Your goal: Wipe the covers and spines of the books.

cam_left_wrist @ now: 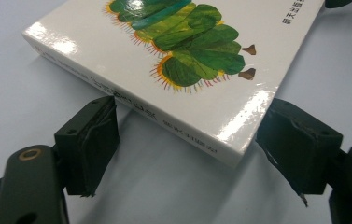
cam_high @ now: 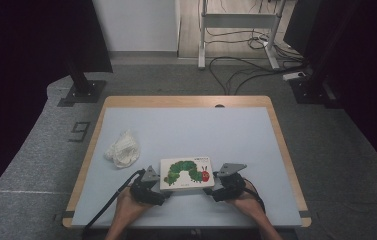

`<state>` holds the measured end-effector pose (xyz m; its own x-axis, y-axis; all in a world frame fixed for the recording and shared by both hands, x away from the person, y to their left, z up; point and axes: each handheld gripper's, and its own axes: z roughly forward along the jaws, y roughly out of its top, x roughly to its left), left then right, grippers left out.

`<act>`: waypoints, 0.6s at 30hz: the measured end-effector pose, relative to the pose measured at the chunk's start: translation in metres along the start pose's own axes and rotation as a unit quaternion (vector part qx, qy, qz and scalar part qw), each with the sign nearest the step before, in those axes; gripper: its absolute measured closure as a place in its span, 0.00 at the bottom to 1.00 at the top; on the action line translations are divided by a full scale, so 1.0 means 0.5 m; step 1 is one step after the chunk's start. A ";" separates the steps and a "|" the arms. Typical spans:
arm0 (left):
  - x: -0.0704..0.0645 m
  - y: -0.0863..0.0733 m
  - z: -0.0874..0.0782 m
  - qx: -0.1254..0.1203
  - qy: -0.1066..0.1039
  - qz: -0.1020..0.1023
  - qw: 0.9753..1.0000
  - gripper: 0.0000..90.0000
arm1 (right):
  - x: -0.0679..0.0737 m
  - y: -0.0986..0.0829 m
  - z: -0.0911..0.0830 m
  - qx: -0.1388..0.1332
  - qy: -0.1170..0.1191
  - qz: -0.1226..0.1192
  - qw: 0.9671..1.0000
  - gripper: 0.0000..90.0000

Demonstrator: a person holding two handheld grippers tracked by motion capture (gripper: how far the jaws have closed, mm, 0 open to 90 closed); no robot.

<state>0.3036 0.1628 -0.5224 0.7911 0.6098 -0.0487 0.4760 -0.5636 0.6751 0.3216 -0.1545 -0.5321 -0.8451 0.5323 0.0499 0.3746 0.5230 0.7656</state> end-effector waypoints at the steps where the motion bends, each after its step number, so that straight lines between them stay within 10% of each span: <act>1: 0.000 -0.001 -0.001 0.000 0.001 0.002 1.000 0.24 | 0.001 0.000 0.001 0.003 -0.002 -0.003 1.000 0.27; 8: 0.006 -0.014 -0.017 -0.011 -0.012 -0.003 1.000 0.31 | 0.003 -0.002 -0.005 -0.011 0.023 -0.004 1.000 0.29; 18: 0.001 -0.019 -0.021 -0.004 -0.011 0.019 1.000 0.43 | 0.012 0.002 0.001 0.011 -0.006 -0.021 1.000 0.33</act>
<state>0.2955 0.1742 -0.5209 0.8167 0.5758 -0.0388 0.4423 -0.5813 0.6829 0.3171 -0.1503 -0.5312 -0.8555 0.5176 0.0104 0.3478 0.5599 0.7520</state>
